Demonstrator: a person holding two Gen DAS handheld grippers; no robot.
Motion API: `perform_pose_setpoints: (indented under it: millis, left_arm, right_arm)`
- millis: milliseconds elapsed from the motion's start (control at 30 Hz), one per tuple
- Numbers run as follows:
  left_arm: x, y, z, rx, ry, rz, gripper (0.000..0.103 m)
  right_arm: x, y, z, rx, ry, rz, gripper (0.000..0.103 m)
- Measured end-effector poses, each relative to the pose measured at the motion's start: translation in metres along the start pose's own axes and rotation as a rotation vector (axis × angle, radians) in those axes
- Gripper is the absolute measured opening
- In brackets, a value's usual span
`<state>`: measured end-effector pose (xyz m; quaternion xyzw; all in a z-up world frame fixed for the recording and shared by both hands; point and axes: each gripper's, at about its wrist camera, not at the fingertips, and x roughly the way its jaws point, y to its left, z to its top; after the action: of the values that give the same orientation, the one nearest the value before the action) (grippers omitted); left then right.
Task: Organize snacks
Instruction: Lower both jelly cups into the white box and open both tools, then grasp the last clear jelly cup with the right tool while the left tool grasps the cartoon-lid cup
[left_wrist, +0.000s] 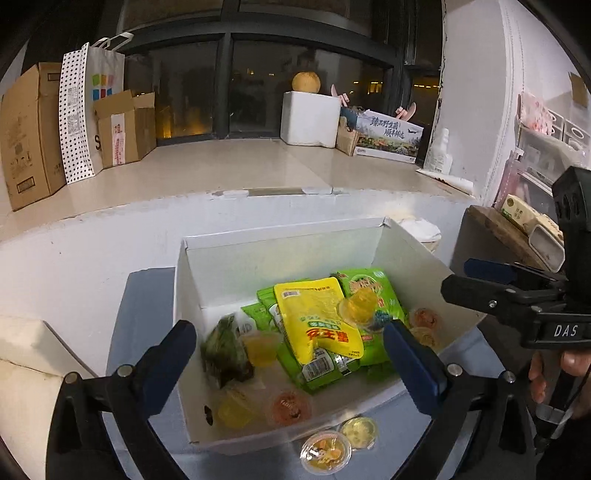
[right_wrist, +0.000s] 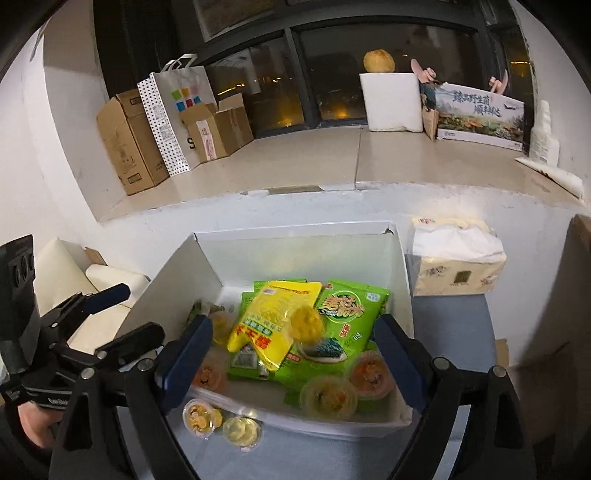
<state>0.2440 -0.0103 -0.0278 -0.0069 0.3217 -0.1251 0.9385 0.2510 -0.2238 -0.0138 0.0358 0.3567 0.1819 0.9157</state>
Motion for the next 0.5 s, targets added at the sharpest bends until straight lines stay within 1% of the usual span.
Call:
perform_pose_setpoints:
  millis: [67,133,233,333,433,500]
  left_arm:
    - [-0.002,0.0,0.0,0.004,0.002,-0.001,0.103]
    - [-0.005,-0.001,0.0,0.006,0.001,0.0,0.103]
    - [-0.013,-0.004,-0.002,0.003,0.001,-0.008,0.103]
    - [-0.03,-0.008,-0.012,-0.007,-0.024,-0.01,0.103]
    - [-0.045,-0.012,-0.028,-0.027,-0.003,-0.016,0.103]
    - [-0.056,-0.016,-0.046,-0.039,0.012,-0.014,0.103]
  right_arm:
    - [-0.004,-0.001,-0.001,0.004,-0.014,0.004,0.095]
    - [-0.011,0.0,-0.001,0.01,-0.039,0.011,0.103]
    - [-0.025,0.005,-0.005,0.008,-0.061,0.028,0.103]
    - [-0.042,0.013,-0.015,-0.016,-0.085,0.05,0.103]
    - [-0.061,0.023,-0.038,-0.04,-0.083,0.094,0.103]
    - [-0.07,0.027,-0.055,-0.028,-0.086,0.116,0.103]
